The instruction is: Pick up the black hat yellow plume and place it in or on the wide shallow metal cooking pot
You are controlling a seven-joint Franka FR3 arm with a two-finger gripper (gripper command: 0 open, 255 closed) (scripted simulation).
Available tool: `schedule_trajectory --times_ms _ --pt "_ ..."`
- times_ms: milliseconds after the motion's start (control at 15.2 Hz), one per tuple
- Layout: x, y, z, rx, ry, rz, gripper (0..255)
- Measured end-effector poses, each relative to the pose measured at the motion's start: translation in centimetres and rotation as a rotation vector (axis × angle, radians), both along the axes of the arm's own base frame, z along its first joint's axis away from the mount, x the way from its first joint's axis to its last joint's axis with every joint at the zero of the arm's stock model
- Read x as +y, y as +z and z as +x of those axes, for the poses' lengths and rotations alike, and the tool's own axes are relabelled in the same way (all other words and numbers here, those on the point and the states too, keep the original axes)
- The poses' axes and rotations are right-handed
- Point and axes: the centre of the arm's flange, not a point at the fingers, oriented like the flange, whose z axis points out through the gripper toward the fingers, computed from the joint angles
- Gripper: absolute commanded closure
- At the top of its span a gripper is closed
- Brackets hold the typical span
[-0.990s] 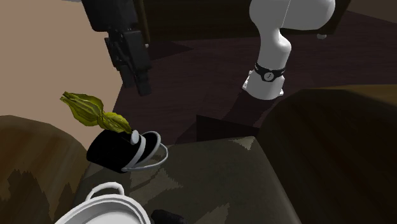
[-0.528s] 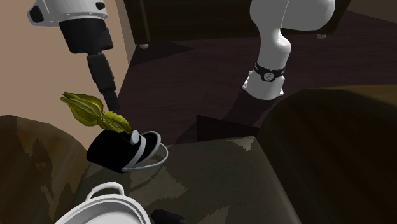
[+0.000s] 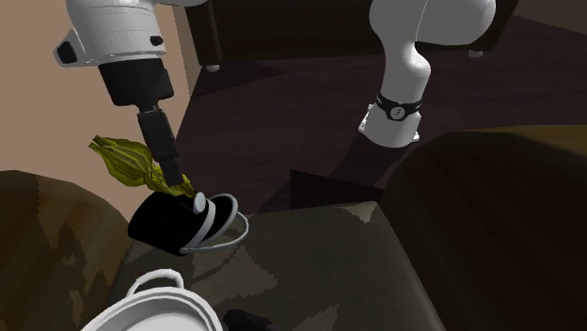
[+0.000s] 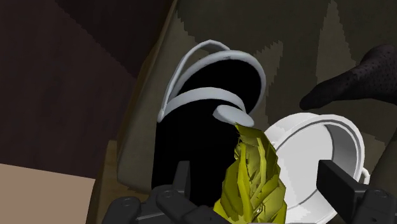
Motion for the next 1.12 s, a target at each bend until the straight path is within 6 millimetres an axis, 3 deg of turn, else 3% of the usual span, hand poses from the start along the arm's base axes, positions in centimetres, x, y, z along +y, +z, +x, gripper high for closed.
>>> schedule_trajectory --times_ms 330,396,1122 --pt "0.01 -0.08 0.02 0.000 0.000 0.000 0" --pt "0.01 -0.08 0.02 0.000 0.000 0.000 255" --pt "0.01 0.15 -0.06 0.000 0.000 0.000 255"
